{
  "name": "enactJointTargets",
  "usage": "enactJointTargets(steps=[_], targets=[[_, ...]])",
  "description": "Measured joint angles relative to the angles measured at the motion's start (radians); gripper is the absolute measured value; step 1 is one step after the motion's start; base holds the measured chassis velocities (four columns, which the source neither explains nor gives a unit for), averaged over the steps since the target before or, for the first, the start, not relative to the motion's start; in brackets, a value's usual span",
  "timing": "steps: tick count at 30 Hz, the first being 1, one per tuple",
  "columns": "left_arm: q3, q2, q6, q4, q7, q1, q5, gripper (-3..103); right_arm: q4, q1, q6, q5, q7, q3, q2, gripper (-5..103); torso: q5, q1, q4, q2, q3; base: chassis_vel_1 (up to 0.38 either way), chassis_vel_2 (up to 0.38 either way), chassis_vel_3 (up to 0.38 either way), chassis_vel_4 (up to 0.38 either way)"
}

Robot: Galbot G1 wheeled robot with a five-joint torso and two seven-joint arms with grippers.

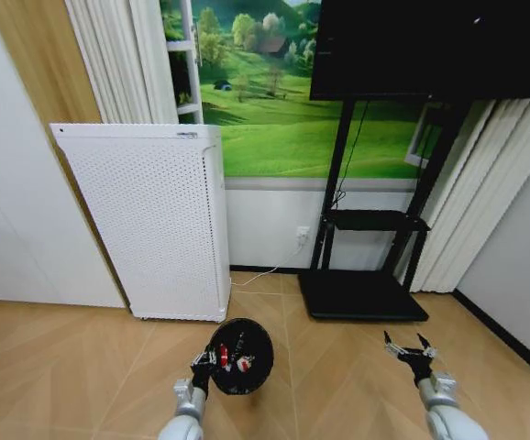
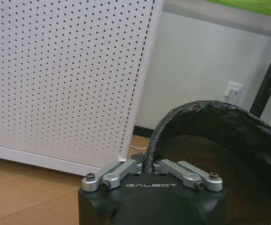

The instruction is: Pick up the trash bin and place the garbage on the floor into it.

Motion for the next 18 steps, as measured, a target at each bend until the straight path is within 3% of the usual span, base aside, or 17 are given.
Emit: enactJointTargets(steps=[5, 15, 18], targets=[[0.003, -0.002, -0.002, 0.006, 0.002, -0.002, 0.0, 4, 0.0, 0.0, 0.0, 0.0, 0.0, 0.0, 0.0, 100, 0.0001, 0.0, -0.0012, 0.0, 0.0, -0.094, -0.065, 0.07, 0.045], [0.003, -0.002, -0.004, 0.012, 0.003, -0.006, 0.0, 4, 0.0, 0.0, 0.0, 0.0, 0.0, 0.0, 0.0, 100, 0.0, 0.0, -0.0001, 0.0, 0.0, 0.037, -0.009, -0.025, 0.023], [0.01, -0.003, -0.004, 0.012, 0.002, -0.001, 0.001, 4, 0.0, 0.0, 0.0, 0.0, 0.0, 0.0, 0.0, 100, 0.0, 0.0, -0.0007, 0.0, 0.0, 0.084, -0.097, -0.09, 0.092]])
